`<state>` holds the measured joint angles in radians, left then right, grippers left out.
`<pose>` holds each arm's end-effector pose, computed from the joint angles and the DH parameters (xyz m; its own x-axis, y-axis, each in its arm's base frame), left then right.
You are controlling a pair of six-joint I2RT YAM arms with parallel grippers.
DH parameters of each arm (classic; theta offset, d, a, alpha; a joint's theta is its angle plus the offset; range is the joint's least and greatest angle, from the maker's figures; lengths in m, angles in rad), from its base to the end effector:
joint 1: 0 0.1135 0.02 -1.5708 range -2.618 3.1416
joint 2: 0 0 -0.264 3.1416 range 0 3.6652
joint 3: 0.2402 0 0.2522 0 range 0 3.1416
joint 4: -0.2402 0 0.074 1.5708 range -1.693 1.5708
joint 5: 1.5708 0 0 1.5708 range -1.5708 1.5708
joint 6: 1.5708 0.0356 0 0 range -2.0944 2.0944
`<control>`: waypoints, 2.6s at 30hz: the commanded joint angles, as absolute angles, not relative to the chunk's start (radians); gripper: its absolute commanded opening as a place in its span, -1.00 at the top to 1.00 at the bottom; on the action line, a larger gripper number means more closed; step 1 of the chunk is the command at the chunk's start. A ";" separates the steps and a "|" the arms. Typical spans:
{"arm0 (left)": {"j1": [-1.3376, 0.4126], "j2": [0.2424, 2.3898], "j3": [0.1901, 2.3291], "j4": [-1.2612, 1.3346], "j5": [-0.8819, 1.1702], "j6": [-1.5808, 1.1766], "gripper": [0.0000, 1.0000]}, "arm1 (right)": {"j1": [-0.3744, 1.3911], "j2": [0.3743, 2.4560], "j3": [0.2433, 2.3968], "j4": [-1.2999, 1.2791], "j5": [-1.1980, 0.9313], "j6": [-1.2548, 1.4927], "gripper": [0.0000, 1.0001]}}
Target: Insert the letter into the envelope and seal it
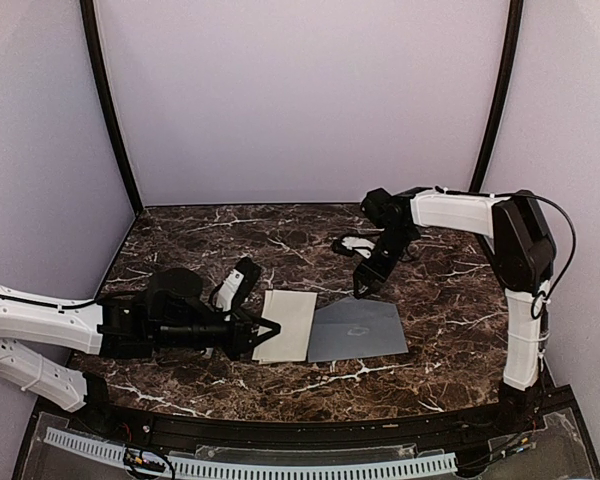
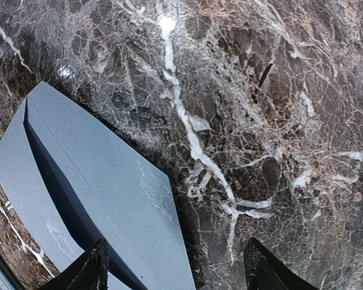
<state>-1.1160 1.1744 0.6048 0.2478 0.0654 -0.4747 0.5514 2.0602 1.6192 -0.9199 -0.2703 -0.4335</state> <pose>0.1124 -0.2351 0.2408 -0.5457 0.0778 -0.8343 0.7580 0.4702 -0.4520 0.3475 0.2249 0.1903 -0.5241 -0.7975 -0.2988 -0.8511 0.5033 0.1495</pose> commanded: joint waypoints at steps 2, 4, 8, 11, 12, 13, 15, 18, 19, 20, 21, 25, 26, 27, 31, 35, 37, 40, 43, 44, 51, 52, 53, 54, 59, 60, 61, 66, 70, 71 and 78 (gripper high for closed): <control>-1.121 1.147 0.591 0.237 0.074 -0.459 1.00 | 0.549 2.072 1.600 -0.933 -0.346 -0.443 -0.45; -1.122 1.147 0.591 0.236 0.074 -0.459 1.00 | 0.549 2.075 1.594 -0.928 -0.354 -0.441 -0.46; -1.121 1.147 0.591 0.235 0.077 -0.458 1.00 | 0.549 2.094 1.584 -0.929 -0.361 -0.434 -0.45; -1.121 1.145 0.589 0.233 0.078 -0.456 1.00 | 0.550 2.099 1.574 -0.924 -0.367 -0.428 -0.43; -1.121 1.144 0.589 0.232 0.078 -0.456 1.00 | 0.550 2.100 1.571 -0.923 -0.368 -0.427 -0.43; -1.122 1.143 0.588 0.232 0.077 -0.454 1.00 | 0.551 2.100 1.568 -0.922 -0.371 -0.426 -0.43; -1.121 1.142 0.589 0.230 0.078 -0.452 1.00 | 0.550 2.098 1.565 -0.925 -0.377 -0.427 -0.43; -1.122 1.138 0.590 0.226 0.077 -0.450 1.00 | 0.550 2.098 1.563 -0.929 -0.384 -0.422 -0.46; -1.122 1.134 0.589 0.224 0.077 -0.449 1.00 | 0.550 2.101 1.563 -0.930 -0.388 -0.420 -0.46; -1.122 1.132 0.588 0.222 0.076 -0.448 1.00 | 0.551 2.105 1.562 -0.933 -0.391 -0.418 -0.46; -1.122 1.127 0.588 0.220 0.076 -0.447 1.00 | 0.550 2.109 1.560 -0.936 -0.393 -0.414 -0.46; -1.121 1.112 0.586 0.210 0.068 -0.444 1.00 | 0.549 2.105 1.536 -0.927 -0.408 -0.399 -0.45; -1.122 1.109 0.584 0.208 0.066 -0.443 1.00 | 0.550 2.097 1.526 -0.918 -0.413 -0.397 -0.45; -1.122 1.102 0.583 0.207 0.068 -0.443 1.00 | 0.550 2.089 1.514 -0.912 -0.415 -0.393 -0.44; -1.121 1.088 0.577 0.207 0.068 -0.442 1.00 | 0.550 2.051 1.477 -0.890 -0.427 -0.369 -0.40; -1.121 1.082 0.576 0.205 0.073 -0.440 1.00 | 0.550 2.030 1.441 -0.879 -0.428 -0.348 -0.27; -1.121 1.078 0.574 0.204 0.075 -0.440 1.00 | 0.549 2.020 1.418 -0.877 -0.423 -0.338 -0.19; -1.121 1.072 0.571 0.205 0.074 -0.439 1.00 | 0.549 1.991 1.378 -0.852 -0.423 -0.314 -0.04; -1.122 1.067 0.569 0.205 0.076 -0.439 1.00 | 0.550 1.945 1.327 -0.809 -0.445 -0.279 0.14; -1.121 1.066 0.569 0.206 0.077 -0.439 1.00 | 0.551 1.927 1.306 -0.791 -0.452 -0.265 0.19; -1.122 1.067 0.569 0.210 0.080 -0.437 1.00 | 0.568 1.852 1.156 -0.659 -0.519 -0.217 0.32; -1.122 1.069 0.569 0.210 0.080 -0.437 1.00 | 0.569 1.851 1.147 -0.645 -0.531 -0.208 0.34; -1.122 1.069 0.570 0.210 0.079 -0.437 1.00 | 0.573 1.851 1.138 -0.632 -0.555 -0.202 0.39; -1.121 1.073 0.572 0.211 0.079 -0.437 1.00 | 0.575 1.850 1.128 -0.614 -0.570 -0.194 0.40; -1.121 1.083 0.575 0.212 0.080 -0.436 1.00 | 0.593 1.861 1.095 -0.535 -0.624 -0.169 0.43; -1.121 1.085 0.575 0.212 0.081 -0.436 1.00 | 0.593 1.867 1.089 -0.528 -0.624 -0.166 0.43; -1.121 1.086 0.575 0.212 0.080 -0.436 1.00 | 0.594 1.876 1.086 -0.525 -0.619 -0.164 0.44; -1.121 1.086 0.575 0.213 0.081 -0.436 1.00 | 0.584 1.911 1.067 -0.506 -0.622 -0.151 0.44; -1.122 1.085 0.575 0.212 0.081 -0.436 1.00 | 0.581 1.922 1.047 -0.476 -0.657 -0.149 0.69; -1.122 1.085 0.575 0.212 0.081 -0.436 1.00 | 0.580 1.920 1.042 -0.467 -0.668 -0.144 0.75; -1.122 1.087 0.575 0.215 0.078 -0.436 1.00 | 0.581 1.827 0.991 -0.380 -0.713 -0.118 1.00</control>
<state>-1.1168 1.0901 0.5861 0.2115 0.0700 -0.4484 0.5800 1.8862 1.0256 -0.4389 -0.6975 -0.1398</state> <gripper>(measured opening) 0.011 0.003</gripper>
